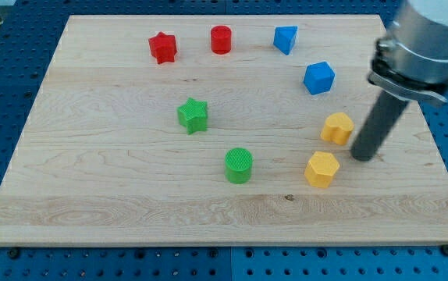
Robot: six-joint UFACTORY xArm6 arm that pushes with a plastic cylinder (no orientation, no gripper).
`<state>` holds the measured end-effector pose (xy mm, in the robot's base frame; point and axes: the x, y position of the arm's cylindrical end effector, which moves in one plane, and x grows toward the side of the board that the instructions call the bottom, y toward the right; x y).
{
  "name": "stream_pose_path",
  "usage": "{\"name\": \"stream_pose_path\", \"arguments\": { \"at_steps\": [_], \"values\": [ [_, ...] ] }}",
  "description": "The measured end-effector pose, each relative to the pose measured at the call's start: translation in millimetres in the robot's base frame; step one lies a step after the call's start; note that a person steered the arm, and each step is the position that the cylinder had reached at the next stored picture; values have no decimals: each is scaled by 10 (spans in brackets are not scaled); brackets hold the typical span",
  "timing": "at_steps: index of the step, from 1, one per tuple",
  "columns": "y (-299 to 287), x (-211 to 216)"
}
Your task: Move yellow hexagon to bottom right
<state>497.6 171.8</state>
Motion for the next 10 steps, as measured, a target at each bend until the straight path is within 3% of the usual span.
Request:
{"name": "stream_pose_path", "arguments": {
  "at_steps": [2,4,8,10],
  "values": [
    [-878,-213],
    [-993,75],
    [-445,599],
    [134,748]
  ]
}}
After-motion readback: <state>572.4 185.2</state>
